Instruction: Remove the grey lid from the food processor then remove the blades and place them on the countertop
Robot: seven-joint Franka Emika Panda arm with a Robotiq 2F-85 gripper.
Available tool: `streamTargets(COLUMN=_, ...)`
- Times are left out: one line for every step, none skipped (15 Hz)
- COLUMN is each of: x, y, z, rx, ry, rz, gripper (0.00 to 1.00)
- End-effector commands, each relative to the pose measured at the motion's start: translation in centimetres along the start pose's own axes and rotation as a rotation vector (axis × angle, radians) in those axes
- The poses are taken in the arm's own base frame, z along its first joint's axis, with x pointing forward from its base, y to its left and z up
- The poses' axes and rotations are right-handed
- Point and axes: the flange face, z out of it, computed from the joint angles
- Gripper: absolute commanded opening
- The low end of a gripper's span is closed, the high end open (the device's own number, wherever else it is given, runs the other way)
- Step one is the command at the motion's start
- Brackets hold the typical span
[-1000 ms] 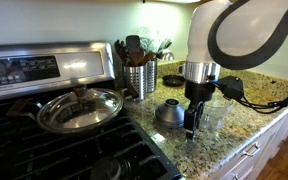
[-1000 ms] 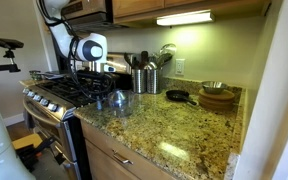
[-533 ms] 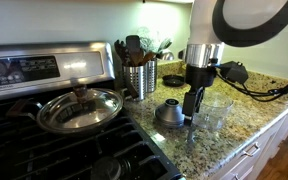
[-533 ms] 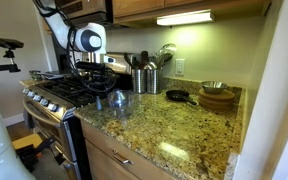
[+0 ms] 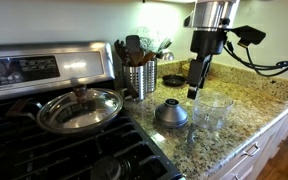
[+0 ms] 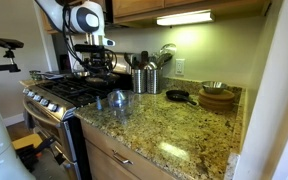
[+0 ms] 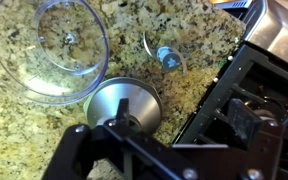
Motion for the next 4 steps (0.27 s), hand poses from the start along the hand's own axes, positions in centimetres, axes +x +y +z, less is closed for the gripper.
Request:
streamTargets(x=0.03, y=0.11, z=-0.47, rx=-0.002, ry=0.006, rz=0.002, gripper=1.0)
streamTargets(x=0.03, y=0.1, z=-0.41, rx=-0.001, ry=0.005, rz=0.002, gripper=1.0)
streamTargets(x=0.04, y=0.06, z=-0.23, rx=0.0, ry=0.002, rz=0.001, gripper=1.0)
streamTargets(x=0.05, y=-0.01, z=-0.02, rx=0.001, ry=-0.002, rz=0.0, gripper=1.0)
